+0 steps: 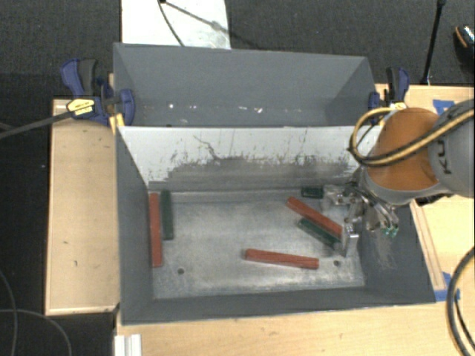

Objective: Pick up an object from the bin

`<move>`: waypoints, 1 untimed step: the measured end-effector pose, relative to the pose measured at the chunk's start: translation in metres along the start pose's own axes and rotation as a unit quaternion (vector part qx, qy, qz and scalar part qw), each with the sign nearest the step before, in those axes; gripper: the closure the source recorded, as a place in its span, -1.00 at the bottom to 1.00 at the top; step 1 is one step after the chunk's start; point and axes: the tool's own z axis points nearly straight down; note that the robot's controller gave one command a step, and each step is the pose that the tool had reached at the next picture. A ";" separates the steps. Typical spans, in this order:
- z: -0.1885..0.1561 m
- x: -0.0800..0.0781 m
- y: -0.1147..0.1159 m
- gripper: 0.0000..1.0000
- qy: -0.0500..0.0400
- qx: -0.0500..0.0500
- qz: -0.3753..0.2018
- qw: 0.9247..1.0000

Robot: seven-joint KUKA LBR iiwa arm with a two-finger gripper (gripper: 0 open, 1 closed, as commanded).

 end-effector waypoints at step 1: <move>-0.008 -0.001 -0.002 1.00 -0.003 0.001 -0.001 1.000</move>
Offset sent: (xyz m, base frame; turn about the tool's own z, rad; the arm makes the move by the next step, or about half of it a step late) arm 0.0000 0.0000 0.0000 0.0000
